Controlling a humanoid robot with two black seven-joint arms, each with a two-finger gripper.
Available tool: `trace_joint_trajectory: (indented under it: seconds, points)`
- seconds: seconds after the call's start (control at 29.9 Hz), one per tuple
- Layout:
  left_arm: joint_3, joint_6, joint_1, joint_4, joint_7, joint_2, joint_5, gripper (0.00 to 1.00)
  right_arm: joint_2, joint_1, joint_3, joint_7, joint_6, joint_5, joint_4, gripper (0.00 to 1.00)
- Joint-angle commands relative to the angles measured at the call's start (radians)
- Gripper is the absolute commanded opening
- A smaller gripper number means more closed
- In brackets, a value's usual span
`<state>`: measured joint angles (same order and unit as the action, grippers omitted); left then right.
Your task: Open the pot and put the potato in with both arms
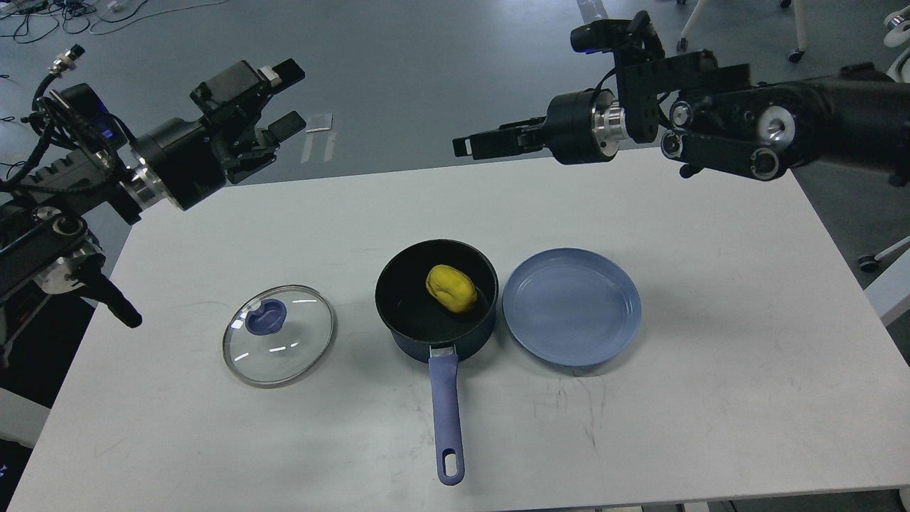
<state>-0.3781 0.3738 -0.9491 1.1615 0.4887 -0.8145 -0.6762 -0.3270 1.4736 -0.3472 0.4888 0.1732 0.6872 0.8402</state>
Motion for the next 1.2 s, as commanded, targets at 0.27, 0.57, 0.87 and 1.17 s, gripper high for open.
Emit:
trace_joint_trajectory:
  seconds: [0.27,0.57,0.87,1.17]
  points:
    - [-0.183,-0.016,0.205,-0.02,0.0,0.077,0.153,0.97,-0.139,-0.393,0.451,0.0,-0.001,-0.44,-0.004,0.95]
    - [-0.268,-0.091,0.342,-0.023,0.0,0.176,0.187,0.97,-0.139,-0.671,0.674,0.0,0.014,-0.541,-0.015,0.95]
    - [-0.355,-0.101,0.431,-0.025,-0.036,0.261,0.214,0.97,-0.141,-0.743,0.708,0.0,0.126,-0.557,-0.018,0.96]
    - [-0.363,-0.095,0.435,-0.052,-0.059,0.279,0.214,0.98,-0.127,-0.774,0.706,0.0,0.144,-0.554,-0.02,1.0]
